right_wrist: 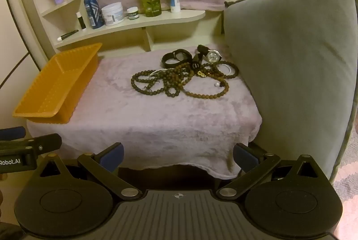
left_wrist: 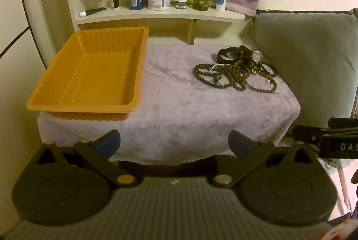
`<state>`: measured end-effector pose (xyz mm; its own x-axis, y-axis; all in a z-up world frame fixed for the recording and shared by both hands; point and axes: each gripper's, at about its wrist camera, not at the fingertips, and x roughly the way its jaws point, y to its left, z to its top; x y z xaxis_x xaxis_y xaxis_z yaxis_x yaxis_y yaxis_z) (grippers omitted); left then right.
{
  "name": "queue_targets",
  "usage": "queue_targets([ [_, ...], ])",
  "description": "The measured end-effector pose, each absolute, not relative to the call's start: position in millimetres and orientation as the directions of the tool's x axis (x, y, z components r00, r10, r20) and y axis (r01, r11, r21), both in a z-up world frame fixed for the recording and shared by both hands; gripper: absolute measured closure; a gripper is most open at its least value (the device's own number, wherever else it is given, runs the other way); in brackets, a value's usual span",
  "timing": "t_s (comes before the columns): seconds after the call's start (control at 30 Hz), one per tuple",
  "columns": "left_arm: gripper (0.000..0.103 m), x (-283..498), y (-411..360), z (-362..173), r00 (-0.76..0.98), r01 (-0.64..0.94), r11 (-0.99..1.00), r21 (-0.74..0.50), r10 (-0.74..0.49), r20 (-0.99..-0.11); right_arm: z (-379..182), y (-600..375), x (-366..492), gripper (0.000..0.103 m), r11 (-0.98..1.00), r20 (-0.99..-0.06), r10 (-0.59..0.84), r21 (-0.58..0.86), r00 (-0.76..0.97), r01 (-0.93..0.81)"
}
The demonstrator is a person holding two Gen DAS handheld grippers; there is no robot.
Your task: Organize jewelry
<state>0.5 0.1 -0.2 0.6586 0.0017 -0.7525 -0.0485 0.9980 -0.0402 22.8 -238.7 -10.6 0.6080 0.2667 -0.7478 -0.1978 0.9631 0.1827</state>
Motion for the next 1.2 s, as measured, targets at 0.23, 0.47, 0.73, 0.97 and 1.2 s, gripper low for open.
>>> queue_targets([
  [0.23,0.002,-3.2,-0.3,0.5,0.682,-0.048,0.998,-0.042,0.002,-0.731,-8.6,-237.8,23.2,0.0,0.964,-0.749,0.263,0.177,0.608,-0.198],
  [0.47,0.002,-2.7,-1.1,3.5,0.675,-0.044,0.997,-0.059,-0.014,-0.738,-8.5,-238.5,23.1,0.0,0.964,-0.748,0.262,0.176,0.61,-0.198],
  [0.73,0.002,-0.6,-2.1,-0.8,0.673,-0.045,0.997,-0.063,-0.017,-0.739,-7.4,-239.7,23.1,0.0,0.964,-0.745,0.262,0.178,0.613,-0.196],
  [0.97,0.002,0.5,-1.6,-0.5,0.673,-0.046,0.997,-0.065,-0.017,-0.739,-4.9,-241.0,21.2,0.0,0.964,-0.744,0.264,0.181,0.614,-0.196],
  [1.2,0.002,0.5,-1.4,-0.3,0.673,-0.045,0.997,-0.065,-0.017,-0.739,-4.9,-239.7,22.6,0.0,0.964,-0.743,0.266,0.182,0.615,-0.196],
])
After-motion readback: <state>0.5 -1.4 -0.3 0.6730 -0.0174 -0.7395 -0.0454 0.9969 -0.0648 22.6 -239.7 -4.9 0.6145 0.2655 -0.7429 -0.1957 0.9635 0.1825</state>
